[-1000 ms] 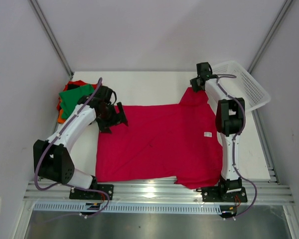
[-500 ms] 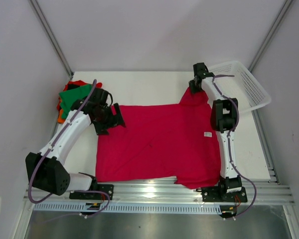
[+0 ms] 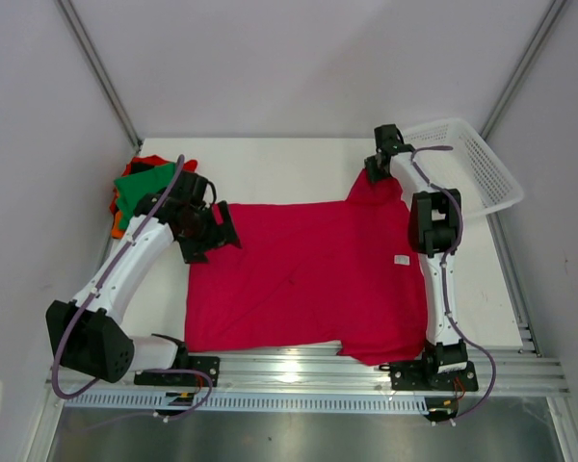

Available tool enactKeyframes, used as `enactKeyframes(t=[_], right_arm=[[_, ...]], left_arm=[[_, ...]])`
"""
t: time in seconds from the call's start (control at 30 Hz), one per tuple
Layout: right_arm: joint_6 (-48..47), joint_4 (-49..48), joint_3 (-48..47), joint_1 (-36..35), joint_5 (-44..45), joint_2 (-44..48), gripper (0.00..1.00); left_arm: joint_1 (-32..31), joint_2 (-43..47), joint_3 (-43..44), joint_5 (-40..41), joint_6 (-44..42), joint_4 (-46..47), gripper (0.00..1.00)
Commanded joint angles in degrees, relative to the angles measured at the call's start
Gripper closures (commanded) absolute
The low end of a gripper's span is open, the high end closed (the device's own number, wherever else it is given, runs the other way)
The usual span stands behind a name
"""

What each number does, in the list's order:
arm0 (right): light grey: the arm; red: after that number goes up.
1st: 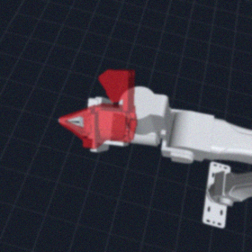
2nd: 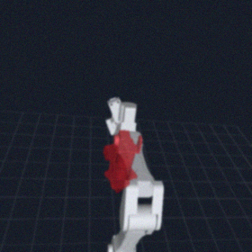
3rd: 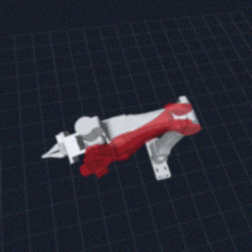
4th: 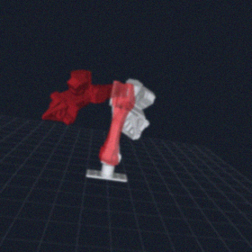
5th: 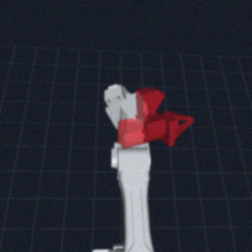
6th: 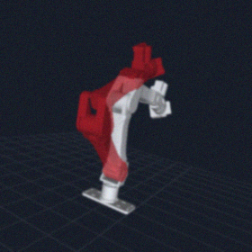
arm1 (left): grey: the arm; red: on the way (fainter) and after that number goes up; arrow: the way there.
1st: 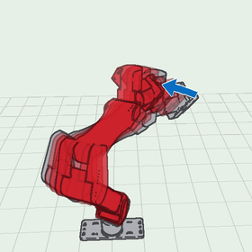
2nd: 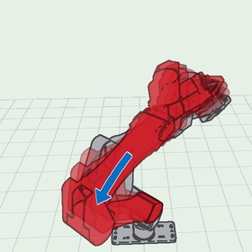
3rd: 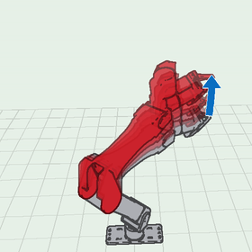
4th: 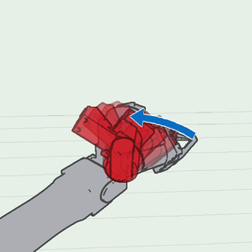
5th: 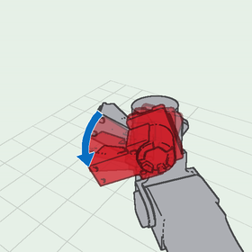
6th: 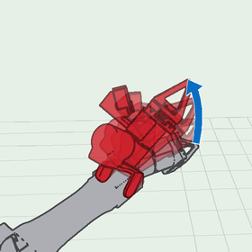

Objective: Fold and stack the t-shirts
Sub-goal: Flatten out the tshirt

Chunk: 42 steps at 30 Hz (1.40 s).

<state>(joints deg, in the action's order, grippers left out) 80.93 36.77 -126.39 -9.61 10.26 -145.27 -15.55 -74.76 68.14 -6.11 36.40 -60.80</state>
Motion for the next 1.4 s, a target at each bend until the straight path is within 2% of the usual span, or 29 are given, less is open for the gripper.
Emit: enactKeyframes(t=[0.0,0.17,0.47,0.6,0.73,0.83,0.93,1.07,1.37], right_arm=[[-0.6,1.7,2.1,-0.1,-1.1,0.5,0.68],[-5.8,-7.3,4.3,-0.8,-2.4,1.9,0.69],[-14.4,-14.6,1.6,3.9,-4.2,0.4,0.68],[-17.8,-15.2,0.4,6.5,-6.0,0.7,0.69],[-22.6,-13.9,1.2,7.8,-2.4,2.8,0.69],[-23.4,-15.3,3.4,9.1,-2.8,4.0,0.69],[-24.5,-16.5,4.3,9.1,-4.2,4.2,0.69],[-27.8,-21.1,5.9,9.0,-13.0,3.9,0.69],[-37.5,-25.6,6.1,1.7,-20.0,6.9,0.68]], left_arm=[[0.3,1.6,1.0,0.7,-0.5,-0.5,0.07],[0.3,1.0,1.0,-0.1,-0.5,-0.3,0.07],[0.4,4.6,-1.3,1.5,0.0,-1.3,0.07],[0.4,6.1,-3.7,1.5,0.3,-1.1,0.07],[0.4,6.3,-5.0,0.6,1.0,-0.9,0.07],[0.4,6.7,-5.6,0.5,1.5,-0.6,0.07],[0.4,6.6,-5.4,0.3,1.6,-0.3,0.07],[0.4,6.1,-6.3,-0.7,1.9,0.8,0.07],[0.3,7.3,-11.6,-2.9,3.5,3.8,0.07]])
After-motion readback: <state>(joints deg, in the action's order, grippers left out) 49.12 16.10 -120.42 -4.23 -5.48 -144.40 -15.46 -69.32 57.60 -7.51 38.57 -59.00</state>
